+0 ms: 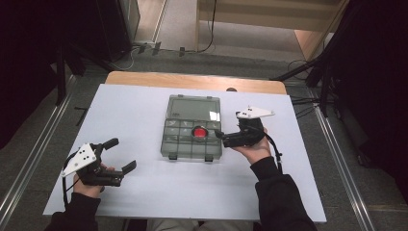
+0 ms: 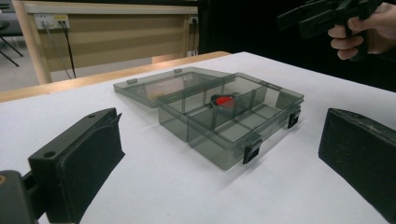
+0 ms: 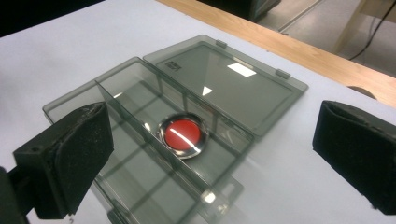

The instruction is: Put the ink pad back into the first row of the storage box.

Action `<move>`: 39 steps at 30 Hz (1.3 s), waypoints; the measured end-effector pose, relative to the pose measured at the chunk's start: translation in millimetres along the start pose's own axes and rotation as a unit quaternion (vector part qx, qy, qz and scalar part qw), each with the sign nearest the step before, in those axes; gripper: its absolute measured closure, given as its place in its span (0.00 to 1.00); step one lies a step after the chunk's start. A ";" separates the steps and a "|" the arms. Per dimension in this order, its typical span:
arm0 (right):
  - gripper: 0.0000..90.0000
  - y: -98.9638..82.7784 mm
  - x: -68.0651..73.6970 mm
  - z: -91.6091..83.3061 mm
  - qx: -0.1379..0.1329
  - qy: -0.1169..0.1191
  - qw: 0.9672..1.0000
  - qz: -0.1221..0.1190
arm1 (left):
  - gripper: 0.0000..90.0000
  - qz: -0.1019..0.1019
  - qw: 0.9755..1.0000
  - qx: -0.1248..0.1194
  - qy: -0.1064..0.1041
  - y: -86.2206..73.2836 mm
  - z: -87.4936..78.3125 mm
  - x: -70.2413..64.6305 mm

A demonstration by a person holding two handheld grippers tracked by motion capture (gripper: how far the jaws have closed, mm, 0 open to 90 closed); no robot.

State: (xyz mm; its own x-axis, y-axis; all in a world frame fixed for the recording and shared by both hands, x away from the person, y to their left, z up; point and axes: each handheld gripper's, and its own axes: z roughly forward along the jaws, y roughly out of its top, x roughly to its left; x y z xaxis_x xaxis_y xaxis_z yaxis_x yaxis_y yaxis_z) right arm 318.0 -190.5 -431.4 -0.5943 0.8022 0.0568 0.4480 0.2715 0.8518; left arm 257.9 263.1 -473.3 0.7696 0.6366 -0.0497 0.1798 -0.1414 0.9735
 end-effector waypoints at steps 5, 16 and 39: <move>0.00 -11.5 -4.0 -11.4 -0.016 -0.006 1.000 0.013 | 0.00 0.001 1.000 0.000 0.000 0.0 0.1 0.1; 0.00 -34.8 -4.9 -40.1 -0.038 -0.023 0.999 0.010 | 0.00 0.001 1.000 0.001 0.001 0.0 0.2 -0.1; 0.00 -104.9 -22.9 -96.7 -0.165 -0.062 0.982 0.068 | 0.00 -0.008 1.000 0.001 -0.004 -0.6 2.9 -0.2</move>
State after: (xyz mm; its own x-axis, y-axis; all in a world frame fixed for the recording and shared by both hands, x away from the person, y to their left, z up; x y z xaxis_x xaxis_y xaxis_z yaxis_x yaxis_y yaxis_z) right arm 220.0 -288.7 -471.7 -0.4496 0.8829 0.1355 0.2645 -0.0132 0.9643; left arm 259.3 260.9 -474.5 0.7715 0.6327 -0.0667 0.1926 -0.1323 0.9723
